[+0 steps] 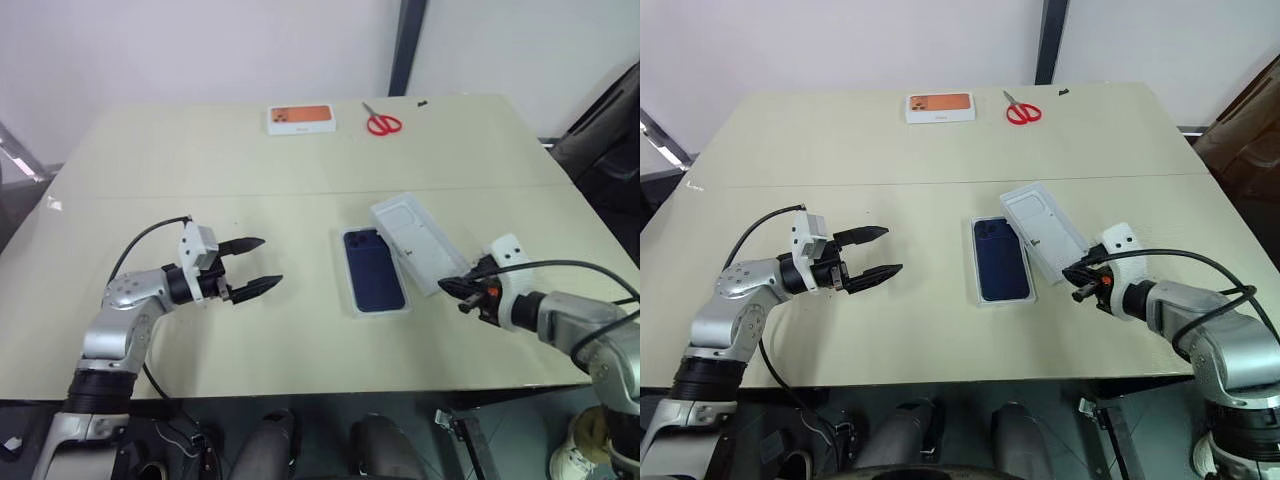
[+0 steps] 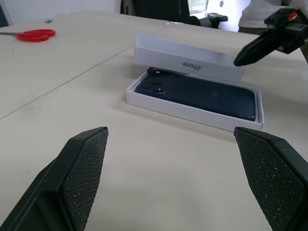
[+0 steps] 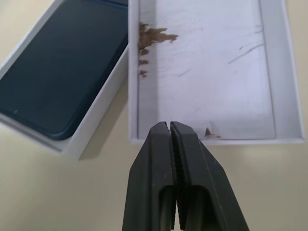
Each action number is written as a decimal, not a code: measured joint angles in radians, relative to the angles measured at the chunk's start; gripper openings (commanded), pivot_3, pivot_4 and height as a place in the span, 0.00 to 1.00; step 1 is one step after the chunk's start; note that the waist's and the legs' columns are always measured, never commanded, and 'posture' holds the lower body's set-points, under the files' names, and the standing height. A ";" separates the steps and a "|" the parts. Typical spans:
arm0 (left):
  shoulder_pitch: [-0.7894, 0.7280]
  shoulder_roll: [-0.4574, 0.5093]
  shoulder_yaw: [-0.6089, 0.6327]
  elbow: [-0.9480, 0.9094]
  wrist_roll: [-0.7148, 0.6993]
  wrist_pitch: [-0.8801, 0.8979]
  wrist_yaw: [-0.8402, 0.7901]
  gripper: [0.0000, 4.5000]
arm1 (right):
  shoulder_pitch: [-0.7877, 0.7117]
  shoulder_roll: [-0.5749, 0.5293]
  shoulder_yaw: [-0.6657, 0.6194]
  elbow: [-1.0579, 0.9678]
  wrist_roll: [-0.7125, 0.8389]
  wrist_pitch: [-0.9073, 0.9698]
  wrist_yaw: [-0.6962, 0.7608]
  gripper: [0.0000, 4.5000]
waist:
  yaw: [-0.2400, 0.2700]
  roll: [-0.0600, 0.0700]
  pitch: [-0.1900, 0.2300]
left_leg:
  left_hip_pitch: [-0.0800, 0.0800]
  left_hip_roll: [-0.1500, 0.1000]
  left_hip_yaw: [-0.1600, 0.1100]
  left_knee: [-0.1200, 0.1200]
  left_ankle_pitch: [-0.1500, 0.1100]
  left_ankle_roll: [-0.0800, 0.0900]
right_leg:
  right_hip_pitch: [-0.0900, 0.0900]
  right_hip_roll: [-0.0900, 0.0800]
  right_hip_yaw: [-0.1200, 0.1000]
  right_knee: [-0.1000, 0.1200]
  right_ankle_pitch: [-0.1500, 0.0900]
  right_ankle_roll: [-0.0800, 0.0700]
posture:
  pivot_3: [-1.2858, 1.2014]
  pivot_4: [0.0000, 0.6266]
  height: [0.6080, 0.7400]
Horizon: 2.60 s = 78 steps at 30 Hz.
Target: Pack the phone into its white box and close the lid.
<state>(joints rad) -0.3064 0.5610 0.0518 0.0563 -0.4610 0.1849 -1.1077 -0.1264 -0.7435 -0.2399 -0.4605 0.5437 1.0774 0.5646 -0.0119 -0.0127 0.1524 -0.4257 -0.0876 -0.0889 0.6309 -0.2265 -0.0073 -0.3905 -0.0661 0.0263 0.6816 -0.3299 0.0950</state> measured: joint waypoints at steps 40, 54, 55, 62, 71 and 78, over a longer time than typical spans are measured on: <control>0.051 -0.062 -0.035 -0.078 0.020 -0.017 0.083 0.98 | -0.587 -0.113 0.506 0.410 -0.023 0.250 0.201 0.99 | -0.001 0.000 0.000 | -0.001 0.000 0.000 0.000 0.000 0.000 | -0.001 -0.001 0.000 -0.001 0.000 0.000 | 0.52 0.24 0.95; 0.057 -0.072 -0.037 -0.078 0.020 -0.016 0.104 0.98 | -0.550 -0.189 0.469 0.427 -0.072 0.202 0.240 0.99 | 0.003 0.000 0.000 | -0.001 0.000 0.000 0.001 0.000 0.000 | -0.001 -0.001 0.000 -0.001 0.000 0.000 | 0.52 0.24 0.95; 0.056 -0.072 -0.038 -0.077 0.020 -0.016 0.104 0.98 | -0.548 -0.193 0.462 0.426 -0.076 0.202 0.236 0.99 | 0.002 0.000 0.000 | -0.001 0.000 0.000 0.000 0.000 0.000 | -0.001 -0.001 0.000 -0.001 0.000 0.000 | 0.52 0.24 0.95; 0.028 -0.073 -0.047 -0.064 0.026 -0.017 0.087 0.98 | -0.550 -0.164 0.389 0.376 -0.033 0.272 0.228 0.99 | 0.000 0.000 0.000 | -0.001 0.000 0.001 0.000 0.000 0.000 | -0.001 -0.001 0.000 -0.001 0.000 0.000 | 0.52 0.24 0.95; 0.029 -0.076 -0.052 -0.057 0.035 -0.017 0.086 0.98 | -0.402 -0.375 0.540 0.347 -0.273 -0.335 0.451 0.99 | 0.012 0.000 0.000 | -0.001 0.000 0.002 0.002 -0.001 0.001 | 0.000 0.000 0.000 -0.001 0.000 0.000 | 0.52 0.24 0.95; 0.029 -0.076 -0.053 -0.057 0.036 -0.017 0.086 0.98 | -0.404 -0.372 0.552 0.499 -0.434 -0.687 0.574 0.99 | -0.002 0.000 0.000 | -0.001 0.000 0.002 0.001 -0.001 0.001 | -0.001 0.000 0.000 -0.001 0.000 0.000 | 0.52 0.24 0.95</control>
<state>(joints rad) -0.2771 0.4847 -0.0014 -0.0004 -0.4252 0.1677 -1.0217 -0.5302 -1.1159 0.3125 0.0382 0.1100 0.3905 1.1382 -0.0137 -0.0126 0.1529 -0.4263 -0.0873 -0.0870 0.6314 -0.2271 -0.0064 -0.3913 -0.0663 0.0262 0.6806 -0.3299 0.0952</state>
